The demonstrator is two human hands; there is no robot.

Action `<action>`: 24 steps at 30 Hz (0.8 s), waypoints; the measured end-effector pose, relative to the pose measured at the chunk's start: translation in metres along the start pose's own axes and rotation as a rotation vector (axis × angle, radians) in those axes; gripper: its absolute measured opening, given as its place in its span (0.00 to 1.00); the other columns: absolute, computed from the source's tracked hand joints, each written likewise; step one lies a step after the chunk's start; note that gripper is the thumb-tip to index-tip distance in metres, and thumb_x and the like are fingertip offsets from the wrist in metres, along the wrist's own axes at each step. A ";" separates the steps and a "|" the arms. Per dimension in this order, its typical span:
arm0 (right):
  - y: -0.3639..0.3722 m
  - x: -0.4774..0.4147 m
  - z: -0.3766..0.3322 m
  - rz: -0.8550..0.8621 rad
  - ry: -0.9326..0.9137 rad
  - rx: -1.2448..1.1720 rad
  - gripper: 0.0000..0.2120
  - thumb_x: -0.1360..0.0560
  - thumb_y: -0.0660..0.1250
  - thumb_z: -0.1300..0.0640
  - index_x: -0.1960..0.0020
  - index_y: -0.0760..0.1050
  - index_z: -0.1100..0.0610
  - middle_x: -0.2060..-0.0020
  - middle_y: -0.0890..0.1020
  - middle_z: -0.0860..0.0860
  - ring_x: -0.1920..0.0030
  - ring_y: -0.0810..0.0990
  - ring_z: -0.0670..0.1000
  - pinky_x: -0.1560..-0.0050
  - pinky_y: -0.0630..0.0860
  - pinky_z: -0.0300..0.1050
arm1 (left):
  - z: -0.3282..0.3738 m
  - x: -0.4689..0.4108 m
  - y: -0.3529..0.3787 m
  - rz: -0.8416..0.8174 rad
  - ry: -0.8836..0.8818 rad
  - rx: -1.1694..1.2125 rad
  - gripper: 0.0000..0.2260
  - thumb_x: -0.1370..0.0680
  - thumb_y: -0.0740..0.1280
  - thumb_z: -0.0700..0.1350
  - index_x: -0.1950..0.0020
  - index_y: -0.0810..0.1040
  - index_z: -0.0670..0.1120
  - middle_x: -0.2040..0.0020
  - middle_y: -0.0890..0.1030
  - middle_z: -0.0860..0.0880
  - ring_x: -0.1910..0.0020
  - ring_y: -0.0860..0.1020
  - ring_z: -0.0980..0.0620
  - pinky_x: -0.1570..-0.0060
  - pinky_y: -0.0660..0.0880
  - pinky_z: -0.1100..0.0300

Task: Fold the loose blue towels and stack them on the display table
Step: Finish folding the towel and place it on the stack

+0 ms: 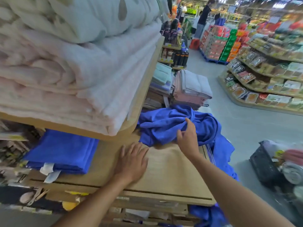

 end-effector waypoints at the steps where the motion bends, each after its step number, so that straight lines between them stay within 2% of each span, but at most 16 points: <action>1: -0.005 -0.020 -0.004 0.047 0.099 -0.055 0.32 0.21 0.64 0.61 0.19 0.57 0.58 0.24 0.66 0.56 0.30 0.74 0.56 0.29 0.71 0.50 | -0.001 0.000 0.000 0.012 0.000 0.002 0.22 0.20 0.53 0.61 0.26 0.68 0.61 0.24 0.70 0.55 0.23 0.65 0.50 0.26 0.58 0.37; 2: -0.008 -0.040 -0.004 0.074 0.203 -0.123 0.33 0.21 0.64 0.61 0.19 0.54 0.59 0.26 0.69 0.58 0.31 0.75 0.58 0.29 0.72 0.52 | -0.001 0.000 0.001 0.018 -0.001 0.007 0.22 0.20 0.53 0.61 0.27 0.68 0.61 0.24 0.70 0.55 0.23 0.65 0.51 0.26 0.58 0.38; 3: -0.009 -0.056 -0.003 0.082 0.317 -0.205 0.32 0.20 0.64 0.60 0.20 0.55 0.60 0.33 0.75 0.59 0.37 0.80 0.60 0.34 0.77 0.55 | -0.001 0.000 0.001 0.020 -0.001 0.017 0.22 0.20 0.53 0.61 0.27 0.68 0.61 0.24 0.70 0.55 0.23 0.65 0.51 0.25 0.58 0.38; 4: -0.008 -0.069 -0.001 0.065 0.426 -0.259 0.28 0.20 0.65 0.59 0.24 0.59 0.62 0.44 0.79 0.59 0.45 0.84 0.60 0.42 0.81 0.57 | -0.002 0.000 0.001 0.022 0.002 0.031 0.22 0.20 0.53 0.62 0.27 0.67 0.62 0.24 0.69 0.56 0.23 0.64 0.52 0.25 0.57 0.39; 5: -0.009 -0.077 -0.002 0.037 0.492 -0.252 0.20 0.21 0.66 0.57 0.32 0.67 0.62 0.53 0.79 0.57 0.53 0.85 0.60 0.50 0.82 0.56 | -0.002 0.001 0.001 0.024 0.005 0.044 0.22 0.20 0.52 0.62 0.27 0.67 0.62 0.23 0.68 0.56 0.22 0.63 0.52 0.25 0.57 0.39; 6: -0.012 -0.085 -0.004 0.009 0.503 -0.185 0.11 0.21 0.67 0.55 0.45 0.72 0.62 0.61 0.77 0.56 0.58 0.81 0.58 0.59 0.78 0.54 | -0.003 0.001 0.001 0.023 0.006 0.052 0.22 0.20 0.52 0.62 0.26 0.66 0.63 0.23 0.68 0.57 0.22 0.63 0.53 0.24 0.56 0.40; 7: -0.016 -0.090 -0.008 -0.025 0.483 -0.102 0.11 0.22 0.67 0.54 0.54 0.73 0.62 0.65 0.73 0.56 0.60 0.75 0.56 0.64 0.71 0.51 | -0.003 0.002 0.001 0.022 0.004 0.055 0.22 0.20 0.52 0.62 0.26 0.66 0.63 0.23 0.67 0.57 0.22 0.62 0.53 0.24 0.55 0.40; 9: -0.022 -0.103 -0.020 -0.066 0.406 -0.043 0.13 0.22 0.68 0.54 0.61 0.75 0.61 0.68 0.71 0.57 0.62 0.68 0.54 0.65 0.65 0.47 | -0.004 0.002 -0.001 0.031 0.002 0.049 0.23 0.21 0.53 0.62 0.26 0.66 0.63 0.23 0.67 0.57 0.22 0.62 0.53 0.24 0.55 0.41; 12: -0.042 -0.119 -0.061 -0.085 0.277 -0.143 0.12 0.22 0.69 0.59 0.61 0.81 0.64 0.72 0.77 0.52 0.66 0.72 0.50 0.72 0.70 0.37 | -0.003 0.001 -0.004 0.045 0.021 0.030 0.23 0.23 0.55 0.62 0.28 0.68 0.62 0.24 0.69 0.56 0.24 0.65 0.52 0.27 0.60 0.41; 14: -0.060 -0.124 -0.104 -0.132 0.289 -0.313 0.08 0.22 0.70 0.57 0.60 0.80 0.57 0.69 0.80 0.49 0.65 0.76 0.49 0.74 0.73 0.33 | -0.003 0.002 -0.006 0.074 0.034 0.029 0.23 0.24 0.58 0.62 0.29 0.70 0.61 0.25 0.71 0.56 0.26 0.67 0.52 0.28 0.63 0.42; 17: -0.095 -0.124 -0.172 -0.204 0.279 -0.610 0.04 0.21 0.70 0.54 0.54 0.80 0.52 0.68 0.81 0.49 0.67 0.80 0.47 0.69 0.79 0.38 | -0.004 0.003 -0.006 0.099 0.032 0.045 0.22 0.23 0.60 0.62 0.30 0.72 0.61 0.27 0.72 0.58 0.27 0.68 0.53 0.29 0.62 0.44; 19: -0.122 -0.115 -0.215 -0.285 0.186 -0.756 0.04 0.21 0.70 0.54 0.52 0.79 0.54 0.70 0.81 0.49 0.68 0.81 0.47 0.66 0.81 0.42 | -0.005 0.004 -0.004 0.111 0.035 0.046 0.22 0.22 0.59 0.62 0.30 0.73 0.61 0.27 0.73 0.58 0.27 0.68 0.53 0.28 0.61 0.45; 22: -0.158 -0.086 -0.259 -0.419 0.016 -0.916 0.06 0.24 0.73 0.50 0.52 0.81 0.52 0.64 0.80 0.49 0.63 0.81 0.49 0.58 0.82 0.45 | -0.006 0.002 -0.010 0.184 0.048 0.111 0.21 0.23 0.57 0.59 0.34 0.79 0.57 0.31 0.77 0.58 0.29 0.73 0.53 0.29 0.59 0.48; 24: -0.169 -0.059 -0.267 -0.523 -0.074 -0.937 0.06 0.24 0.73 0.48 0.52 0.84 0.49 0.62 0.82 0.49 0.61 0.82 0.48 0.55 0.82 0.44 | -0.009 0.002 -0.014 0.226 0.046 0.234 0.18 0.22 0.56 0.55 0.40 0.81 0.54 0.39 0.82 0.56 0.37 0.78 0.52 0.34 0.68 0.49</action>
Point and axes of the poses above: each hand's wrist, its own x-axis away from the middle knuckle, its own y-axis out of the palm, z = x × y, the point moved 4 cm from there along -x, towards the middle knuckle
